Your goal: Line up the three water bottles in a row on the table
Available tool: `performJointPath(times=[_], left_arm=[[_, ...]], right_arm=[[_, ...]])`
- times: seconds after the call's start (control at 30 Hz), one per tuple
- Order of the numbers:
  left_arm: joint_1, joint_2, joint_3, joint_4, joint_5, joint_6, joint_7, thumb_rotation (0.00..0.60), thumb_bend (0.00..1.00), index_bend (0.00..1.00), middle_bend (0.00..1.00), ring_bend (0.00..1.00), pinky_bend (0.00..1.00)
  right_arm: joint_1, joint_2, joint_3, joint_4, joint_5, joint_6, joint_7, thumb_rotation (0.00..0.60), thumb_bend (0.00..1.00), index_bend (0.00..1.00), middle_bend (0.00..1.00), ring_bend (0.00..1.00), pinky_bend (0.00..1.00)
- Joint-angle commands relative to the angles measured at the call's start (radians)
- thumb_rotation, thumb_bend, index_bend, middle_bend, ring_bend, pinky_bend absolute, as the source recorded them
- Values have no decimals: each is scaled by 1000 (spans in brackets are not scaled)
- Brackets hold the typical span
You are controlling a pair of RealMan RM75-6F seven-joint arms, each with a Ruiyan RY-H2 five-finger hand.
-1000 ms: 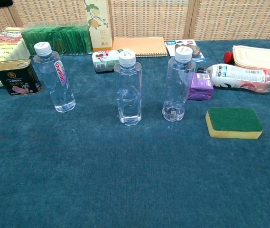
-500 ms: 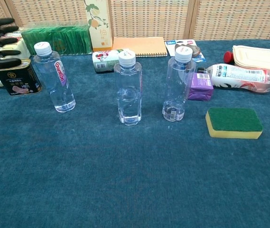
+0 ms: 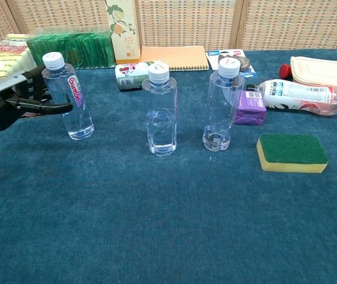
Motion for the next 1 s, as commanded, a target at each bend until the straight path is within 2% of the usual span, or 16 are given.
performJointPath(times=[0.03, 0.1, 0.2, 0.27, 0.37, 0.47, 0.57, 0.77, 1.0], left_arm=[[-19, -24, -1, 21, 7, -15, 2, 600, 187, 0, 0, 0, 82], [-25, -38, -2, 31, 9, -17, 11, 600, 221, 0, 0, 0, 89], [-27, -55, -5, 38, 5, -20, 30, 600, 282, 17, 59, 15, 184], [-22, -70, -12, 45, -5, -12, 41, 600, 343, 136, 197, 91, 278], [-10, -101, -20, 70, -14, 16, 70, 600, 431, 412, 415, 284, 423], [-3, -117, -19, 87, -10, 33, 69, 600, 465, 547, 519, 386, 509], [2, -120, -13, 91, 5, 51, 63, 600, 473, 592, 552, 420, 539], [19, -103, 16, 48, 60, 126, 57, 600, 469, 597, 557, 423, 542], [36, -104, 67, 0, 131, 204, 139, 600, 455, 597, 557, 424, 539]], right_arm=[[-1, 1, 1, 2, 4, 2, 5, 600, 0, 123, 4, 19, 147], [-1, 2, 2, 3, 7, 4, 10, 600, 0, 123, 4, 19, 147], [-1, 4, 3, 6, 10, 7, 18, 600, 0, 123, 4, 19, 147], [-2, 5, 4, 7, 10, 8, 22, 600, 0, 123, 3, 19, 147], [-2, 6, 4, 10, 11, 10, 28, 600, 0, 123, 3, 19, 147], [-2, 7, 4, 13, 11, 10, 34, 600, 0, 123, 4, 19, 147], [-2, 7, 3, 14, 9, 10, 34, 600, 0, 123, 4, 18, 147], [-3, 5, 1, 13, 5, 9, 27, 600, 0, 123, 3, 19, 147], [-3, 4, -2, 12, 3, 5, 21, 600, 0, 123, 4, 19, 147]])
